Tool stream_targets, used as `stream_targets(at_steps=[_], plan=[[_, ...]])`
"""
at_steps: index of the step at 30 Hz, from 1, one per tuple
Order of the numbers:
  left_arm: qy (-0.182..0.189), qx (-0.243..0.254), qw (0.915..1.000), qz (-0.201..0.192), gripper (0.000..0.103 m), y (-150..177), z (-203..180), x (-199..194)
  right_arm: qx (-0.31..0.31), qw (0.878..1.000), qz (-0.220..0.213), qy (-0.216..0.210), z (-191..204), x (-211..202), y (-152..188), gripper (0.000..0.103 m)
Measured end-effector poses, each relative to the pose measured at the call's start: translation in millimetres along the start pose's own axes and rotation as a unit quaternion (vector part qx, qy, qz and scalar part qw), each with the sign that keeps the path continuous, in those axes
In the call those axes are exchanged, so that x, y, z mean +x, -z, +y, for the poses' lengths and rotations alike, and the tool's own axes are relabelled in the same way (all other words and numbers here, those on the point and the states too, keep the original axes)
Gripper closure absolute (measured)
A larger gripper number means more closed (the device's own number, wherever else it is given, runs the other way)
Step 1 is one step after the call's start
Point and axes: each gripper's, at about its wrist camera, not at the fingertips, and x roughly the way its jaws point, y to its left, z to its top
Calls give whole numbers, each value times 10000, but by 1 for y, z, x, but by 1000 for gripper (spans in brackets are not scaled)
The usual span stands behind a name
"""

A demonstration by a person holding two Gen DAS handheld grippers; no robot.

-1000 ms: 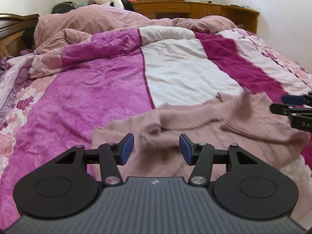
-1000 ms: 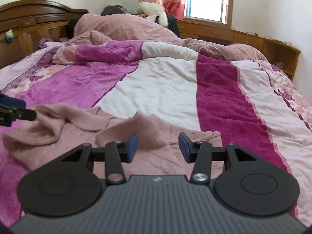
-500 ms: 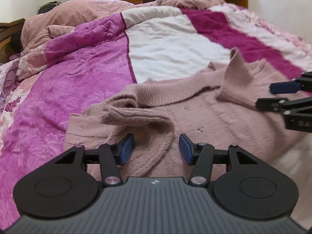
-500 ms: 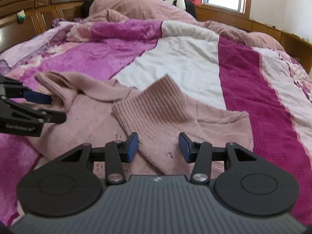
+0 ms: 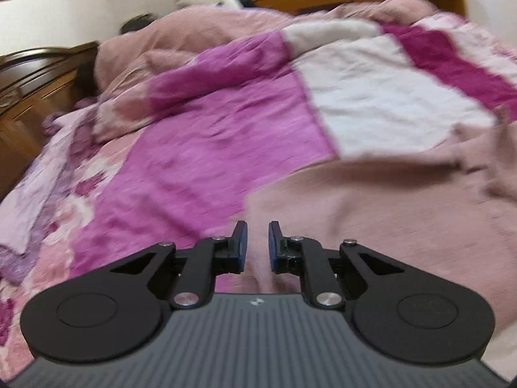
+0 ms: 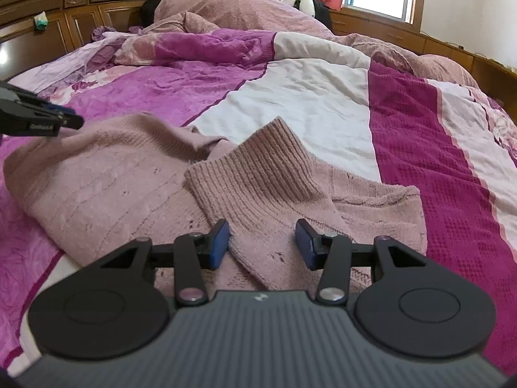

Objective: Fold small clothes
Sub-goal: 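Close both tools on the folded ribbed edge of the cardigan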

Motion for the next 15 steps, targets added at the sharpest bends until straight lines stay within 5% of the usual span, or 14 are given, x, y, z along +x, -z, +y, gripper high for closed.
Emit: stream_targets(at_steps=[6, 12, 15], plan=[[-18, -522, 9984, 232, 87, 9, 32, 3, -135, 9998, -153, -80, 4, -11, -10, 55], [911, -1164, 9889, 169, 85, 0, 41, -3, -353, 9992, -109, -137, 9, -7, -14, 55], [848, -1386, 9863, 288, 75, -1, 40, 6, -362, 9993, 41, -46, 11, 1, -11, 55]])
